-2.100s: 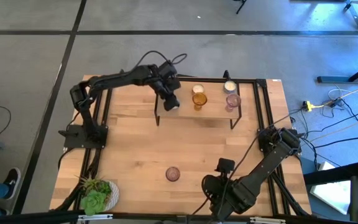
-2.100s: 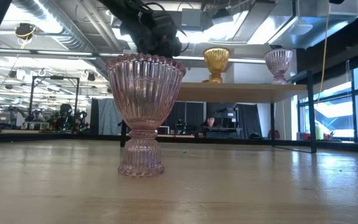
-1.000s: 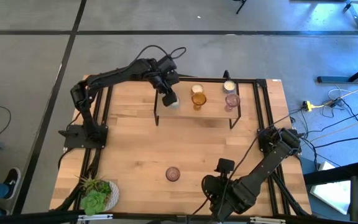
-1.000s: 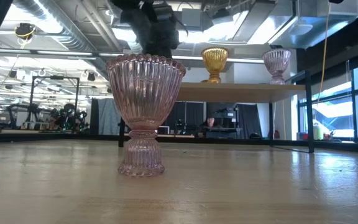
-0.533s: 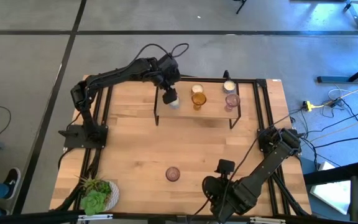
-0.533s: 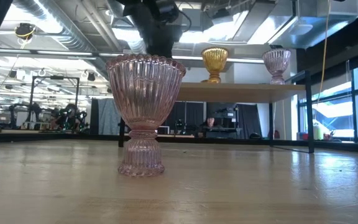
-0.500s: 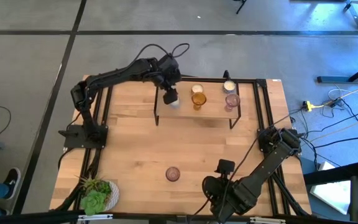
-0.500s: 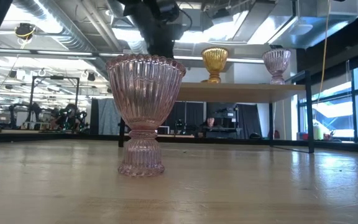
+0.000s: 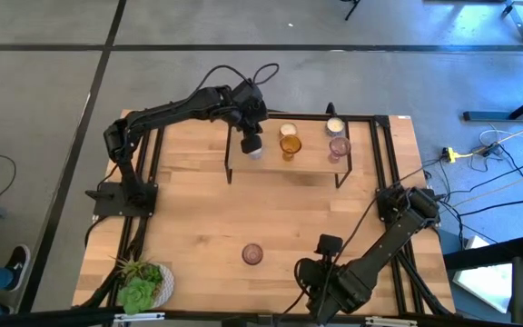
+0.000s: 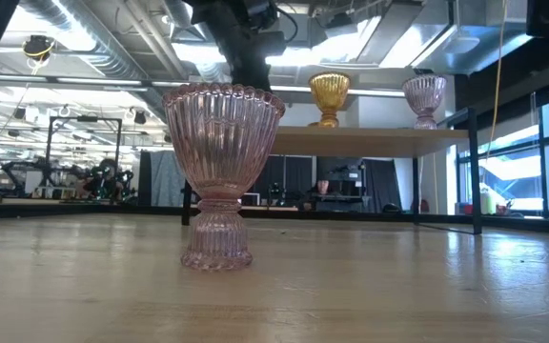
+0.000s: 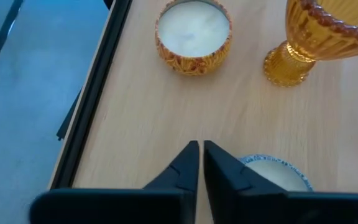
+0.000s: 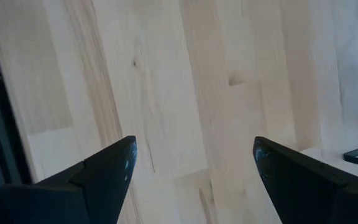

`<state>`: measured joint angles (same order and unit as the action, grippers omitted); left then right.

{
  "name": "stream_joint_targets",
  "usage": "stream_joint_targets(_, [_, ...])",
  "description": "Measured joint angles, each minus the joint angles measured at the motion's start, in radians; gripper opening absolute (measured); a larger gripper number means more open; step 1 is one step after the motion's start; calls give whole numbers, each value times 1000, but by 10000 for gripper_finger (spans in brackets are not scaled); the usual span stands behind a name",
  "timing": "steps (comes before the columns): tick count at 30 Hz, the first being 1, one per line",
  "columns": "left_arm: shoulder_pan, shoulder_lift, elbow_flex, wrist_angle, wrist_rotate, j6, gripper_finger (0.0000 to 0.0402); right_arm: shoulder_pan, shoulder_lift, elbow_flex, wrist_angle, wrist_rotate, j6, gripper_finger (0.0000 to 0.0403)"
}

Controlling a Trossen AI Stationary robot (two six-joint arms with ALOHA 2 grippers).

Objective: Pick & Place candle stick holders
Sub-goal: Put the light blue candle on the shelf

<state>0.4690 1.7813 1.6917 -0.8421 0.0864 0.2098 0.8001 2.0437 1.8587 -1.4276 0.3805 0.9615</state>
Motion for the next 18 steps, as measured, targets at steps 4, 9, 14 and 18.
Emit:
stream_joint_targets(4, [-3, 0, 0, -6, 2, 9, 2, 0, 0, 0, 11, 0, 0, 323])
stream_joint_targets(9, [-6, 0, -22, -5, 3, 13, 2, 0, 0, 0, 36, 0, -12, 308])
stream_joint_targets(14, [-9, 1, -54, 1, 3, 25, 2, 0, 0, 0, 62, 1, -32, 293])
stream_joint_targets(18, [-14, 1, -54, 11, 14, 25, 2, 0, 0, 0, 67, 1, -34, 285])
